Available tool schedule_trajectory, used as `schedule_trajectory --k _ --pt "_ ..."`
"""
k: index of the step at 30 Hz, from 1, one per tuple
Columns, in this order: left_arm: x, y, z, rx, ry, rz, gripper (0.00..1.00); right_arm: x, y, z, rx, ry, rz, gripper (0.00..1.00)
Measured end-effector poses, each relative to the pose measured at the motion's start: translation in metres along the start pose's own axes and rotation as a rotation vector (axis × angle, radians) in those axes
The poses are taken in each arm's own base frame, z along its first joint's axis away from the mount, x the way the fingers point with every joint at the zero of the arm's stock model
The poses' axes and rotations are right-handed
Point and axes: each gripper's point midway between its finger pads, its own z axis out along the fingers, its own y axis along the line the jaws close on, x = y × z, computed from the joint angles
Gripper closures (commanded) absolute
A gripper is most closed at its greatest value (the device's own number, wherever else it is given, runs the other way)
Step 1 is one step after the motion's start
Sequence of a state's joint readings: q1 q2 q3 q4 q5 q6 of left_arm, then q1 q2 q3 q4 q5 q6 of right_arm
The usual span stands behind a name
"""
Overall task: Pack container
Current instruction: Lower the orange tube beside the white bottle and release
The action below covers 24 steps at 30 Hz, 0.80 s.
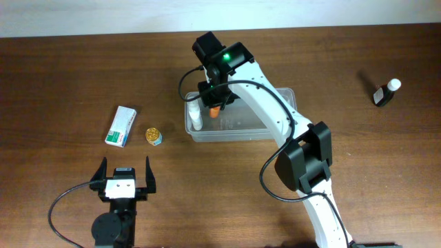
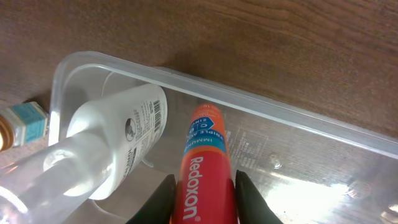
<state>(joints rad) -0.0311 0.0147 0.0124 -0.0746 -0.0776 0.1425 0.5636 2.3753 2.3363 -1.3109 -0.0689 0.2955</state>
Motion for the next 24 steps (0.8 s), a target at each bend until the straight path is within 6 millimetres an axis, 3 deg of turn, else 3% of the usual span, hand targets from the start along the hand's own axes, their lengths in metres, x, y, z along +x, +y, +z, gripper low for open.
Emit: schedule_trajectory --k 5,24 --pt "-0.0001 0.0 0.0 0.0 0.0 0.0 0.01 0.0044 -0.0015 0.0099 0.003 0.019 0.002 0.78" --pt "0.0 0.0 0.0 0.0 0.0 0.0 0.0 -0.0008 0.0032 0.0101 -0.021 -0.001 0.004 0.7"
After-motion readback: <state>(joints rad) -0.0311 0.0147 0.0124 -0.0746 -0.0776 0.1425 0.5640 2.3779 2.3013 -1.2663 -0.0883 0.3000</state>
